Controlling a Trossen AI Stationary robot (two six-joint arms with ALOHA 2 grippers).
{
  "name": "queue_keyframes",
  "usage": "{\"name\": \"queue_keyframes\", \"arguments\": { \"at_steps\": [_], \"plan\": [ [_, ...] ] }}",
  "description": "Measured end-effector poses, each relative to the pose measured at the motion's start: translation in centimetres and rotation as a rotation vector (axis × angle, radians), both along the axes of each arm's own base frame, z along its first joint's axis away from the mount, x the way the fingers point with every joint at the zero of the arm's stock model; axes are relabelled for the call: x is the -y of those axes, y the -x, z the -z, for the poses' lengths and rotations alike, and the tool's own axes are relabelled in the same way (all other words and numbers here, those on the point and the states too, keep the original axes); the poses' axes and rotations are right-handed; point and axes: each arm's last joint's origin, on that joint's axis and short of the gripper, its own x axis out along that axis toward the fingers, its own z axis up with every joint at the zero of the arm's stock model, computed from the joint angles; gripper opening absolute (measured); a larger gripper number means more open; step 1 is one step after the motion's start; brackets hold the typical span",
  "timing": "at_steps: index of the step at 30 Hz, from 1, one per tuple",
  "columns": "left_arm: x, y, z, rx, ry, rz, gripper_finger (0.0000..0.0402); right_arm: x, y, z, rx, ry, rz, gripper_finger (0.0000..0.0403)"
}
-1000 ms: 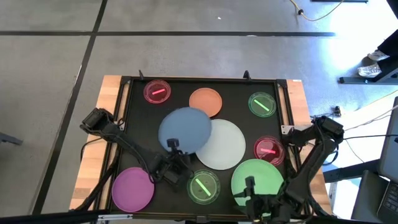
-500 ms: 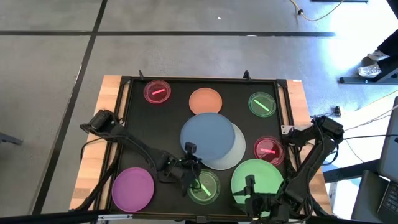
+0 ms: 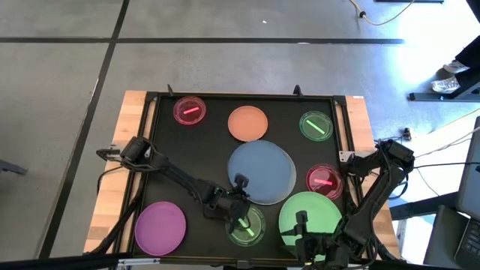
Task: Stack plastic plates
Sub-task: Stack the blue plate on top of the white plate
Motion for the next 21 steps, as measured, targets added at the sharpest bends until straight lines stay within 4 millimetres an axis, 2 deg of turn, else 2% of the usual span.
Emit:
{"name": "queue_keyframes", "arguments": {
  "at_steps": [6, 21],
  "plan": [
    [0.2, -0.33, 0.17, 0.008, 0.045, 0.045, 0.0014, 0.0, 0.0, 0.0, 0.0, 0.001, 0.0, 0.0161],
    [-0.62, -0.42, 0.33, -0.016, 0.04, 0.018, 0.0023, 0.03, 0.02, 0.04, -0.002, 0.003, 0.0, 0.0161]
  ]
}}
